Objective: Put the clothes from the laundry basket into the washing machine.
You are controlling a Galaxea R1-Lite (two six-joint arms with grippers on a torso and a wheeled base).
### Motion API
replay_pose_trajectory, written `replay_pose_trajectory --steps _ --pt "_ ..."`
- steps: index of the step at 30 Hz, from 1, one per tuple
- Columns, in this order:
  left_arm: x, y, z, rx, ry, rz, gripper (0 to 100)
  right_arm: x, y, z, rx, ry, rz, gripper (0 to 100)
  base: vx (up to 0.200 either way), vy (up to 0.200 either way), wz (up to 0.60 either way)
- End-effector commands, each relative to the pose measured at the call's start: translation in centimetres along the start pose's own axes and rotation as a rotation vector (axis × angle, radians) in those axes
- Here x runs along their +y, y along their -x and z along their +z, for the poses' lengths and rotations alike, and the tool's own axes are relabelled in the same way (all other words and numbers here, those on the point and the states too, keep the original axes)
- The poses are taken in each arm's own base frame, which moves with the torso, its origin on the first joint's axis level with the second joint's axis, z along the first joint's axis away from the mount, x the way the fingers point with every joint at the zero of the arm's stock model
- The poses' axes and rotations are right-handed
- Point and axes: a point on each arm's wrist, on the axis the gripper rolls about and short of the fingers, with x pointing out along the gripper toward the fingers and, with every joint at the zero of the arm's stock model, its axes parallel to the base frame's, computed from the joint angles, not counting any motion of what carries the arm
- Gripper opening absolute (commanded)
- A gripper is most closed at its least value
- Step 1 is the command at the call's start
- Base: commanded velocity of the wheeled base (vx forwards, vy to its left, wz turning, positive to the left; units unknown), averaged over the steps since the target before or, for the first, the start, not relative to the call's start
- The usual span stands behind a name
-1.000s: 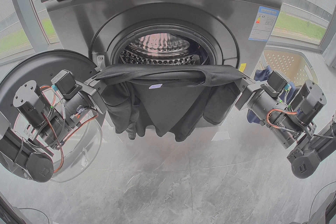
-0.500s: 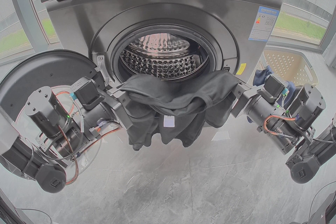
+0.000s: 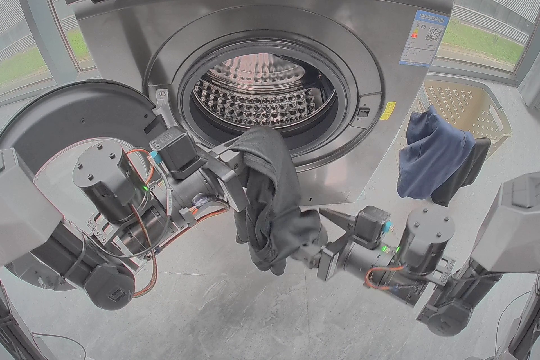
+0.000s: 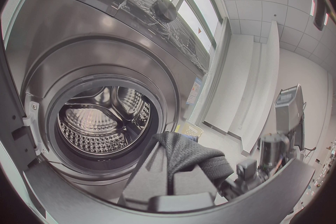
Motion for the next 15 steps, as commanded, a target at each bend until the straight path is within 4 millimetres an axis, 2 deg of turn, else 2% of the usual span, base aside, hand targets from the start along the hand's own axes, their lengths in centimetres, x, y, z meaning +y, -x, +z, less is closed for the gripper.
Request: replay_pose_trajectory --steps 1,7,15 --pt "0.2 -0.4 0.6 -0.03 -0.006 0.027 0 0.3 0.7 -5.1 0.203 0.01 0.002 100 0.0 0.0 0.0" --pt "0.1 -0.3 1.3 -0.054 -0.01 0.026 0 -0.1 1.5 -7.1 0.296 0.004 -0.01 100 0.0 0.0 0.0" --pt "0.0 -0.2 1.9 -0.071 -0.013 0.024 0 -0.5 0.8 -7.0 0.277 0.004 -0.013 100 0.0 0.0 0.0"
